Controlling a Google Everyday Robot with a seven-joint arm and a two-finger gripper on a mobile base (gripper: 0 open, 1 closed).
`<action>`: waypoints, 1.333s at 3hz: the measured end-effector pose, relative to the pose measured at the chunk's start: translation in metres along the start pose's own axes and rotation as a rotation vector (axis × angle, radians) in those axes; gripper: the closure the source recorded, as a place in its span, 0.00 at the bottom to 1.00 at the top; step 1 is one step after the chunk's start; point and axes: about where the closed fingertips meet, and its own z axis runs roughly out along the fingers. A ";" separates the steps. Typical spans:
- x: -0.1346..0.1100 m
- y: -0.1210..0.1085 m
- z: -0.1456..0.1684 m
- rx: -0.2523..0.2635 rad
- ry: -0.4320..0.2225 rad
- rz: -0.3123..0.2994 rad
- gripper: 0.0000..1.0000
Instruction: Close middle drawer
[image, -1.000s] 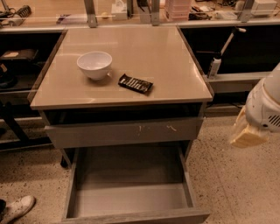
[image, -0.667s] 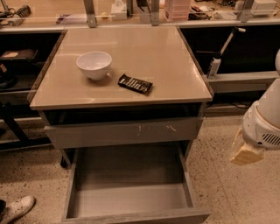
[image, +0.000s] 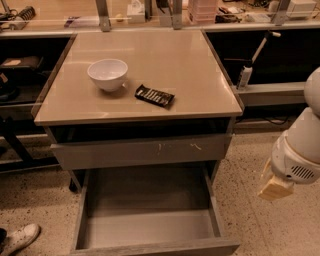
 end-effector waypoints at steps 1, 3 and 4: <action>0.013 0.003 0.047 -0.045 0.017 0.059 1.00; 0.040 0.005 0.120 -0.165 0.061 0.167 1.00; 0.040 0.007 0.122 -0.170 0.060 0.166 1.00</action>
Offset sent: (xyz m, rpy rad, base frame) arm -0.0222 -0.0176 -0.1376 -0.0025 0.2104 -0.1645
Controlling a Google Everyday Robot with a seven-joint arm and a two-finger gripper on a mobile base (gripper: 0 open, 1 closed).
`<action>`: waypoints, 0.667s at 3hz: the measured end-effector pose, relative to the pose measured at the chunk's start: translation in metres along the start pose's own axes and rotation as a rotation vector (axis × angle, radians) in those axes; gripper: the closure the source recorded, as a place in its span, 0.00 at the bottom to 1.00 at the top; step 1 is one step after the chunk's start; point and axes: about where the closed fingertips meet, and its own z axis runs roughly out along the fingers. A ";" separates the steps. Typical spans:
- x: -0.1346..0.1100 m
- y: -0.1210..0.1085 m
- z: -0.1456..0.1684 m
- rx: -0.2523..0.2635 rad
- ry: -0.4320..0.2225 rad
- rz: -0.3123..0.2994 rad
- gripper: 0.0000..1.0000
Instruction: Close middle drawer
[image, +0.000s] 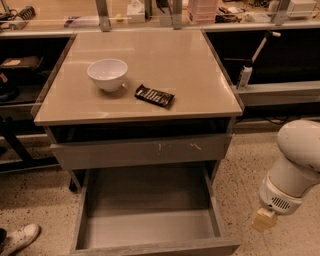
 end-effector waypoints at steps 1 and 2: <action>-0.003 0.011 0.035 -0.068 -0.003 0.012 1.00; -0.008 0.021 0.070 -0.138 -0.004 0.022 1.00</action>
Offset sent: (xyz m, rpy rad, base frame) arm -0.0399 0.0491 -0.0964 0.1172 0.1891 -0.0266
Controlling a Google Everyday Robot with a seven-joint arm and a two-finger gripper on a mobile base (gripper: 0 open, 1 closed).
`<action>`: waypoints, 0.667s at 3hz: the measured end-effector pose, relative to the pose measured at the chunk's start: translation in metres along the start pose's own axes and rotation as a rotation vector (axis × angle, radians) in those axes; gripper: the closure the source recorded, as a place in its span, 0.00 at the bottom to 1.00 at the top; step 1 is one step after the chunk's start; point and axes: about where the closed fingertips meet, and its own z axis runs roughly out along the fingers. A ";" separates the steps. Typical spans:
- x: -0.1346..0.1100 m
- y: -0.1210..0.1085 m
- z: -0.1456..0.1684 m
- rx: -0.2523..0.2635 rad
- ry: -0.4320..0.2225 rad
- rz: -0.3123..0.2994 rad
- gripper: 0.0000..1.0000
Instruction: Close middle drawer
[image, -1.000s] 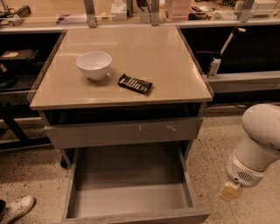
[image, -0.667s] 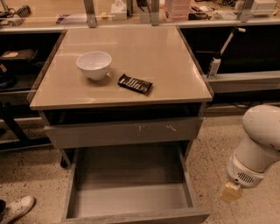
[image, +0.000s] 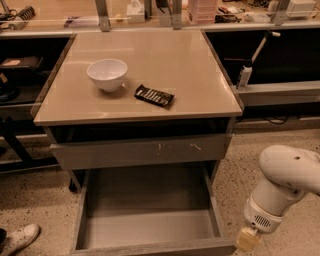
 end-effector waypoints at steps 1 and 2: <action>-0.003 0.006 0.032 -0.073 0.016 -0.010 1.00; -0.003 0.006 0.032 -0.073 0.016 -0.009 1.00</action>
Offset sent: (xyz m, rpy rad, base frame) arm -0.0101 0.0111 -0.0212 0.0249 0.0519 0.0148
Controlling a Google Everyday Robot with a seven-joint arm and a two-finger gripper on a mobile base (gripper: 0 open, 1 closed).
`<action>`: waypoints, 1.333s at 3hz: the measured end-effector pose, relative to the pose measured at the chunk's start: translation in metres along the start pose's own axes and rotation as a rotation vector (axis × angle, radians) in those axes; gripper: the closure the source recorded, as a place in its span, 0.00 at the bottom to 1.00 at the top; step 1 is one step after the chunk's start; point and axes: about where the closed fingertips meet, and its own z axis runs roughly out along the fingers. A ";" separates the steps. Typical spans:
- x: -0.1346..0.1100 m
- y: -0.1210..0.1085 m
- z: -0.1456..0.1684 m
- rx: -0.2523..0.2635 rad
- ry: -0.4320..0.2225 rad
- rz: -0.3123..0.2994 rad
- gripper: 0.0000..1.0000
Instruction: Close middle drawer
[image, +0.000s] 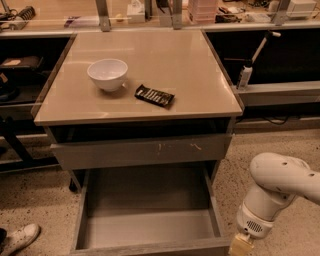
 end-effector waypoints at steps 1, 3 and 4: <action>-0.001 -0.003 0.030 -0.053 -0.004 0.029 1.00; 0.000 -0.017 0.075 -0.113 -0.033 0.118 1.00; 0.000 -0.017 0.075 -0.114 -0.033 0.118 1.00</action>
Offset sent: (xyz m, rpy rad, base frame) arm -0.0170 0.0130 -0.0832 0.0699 0.1246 -0.1347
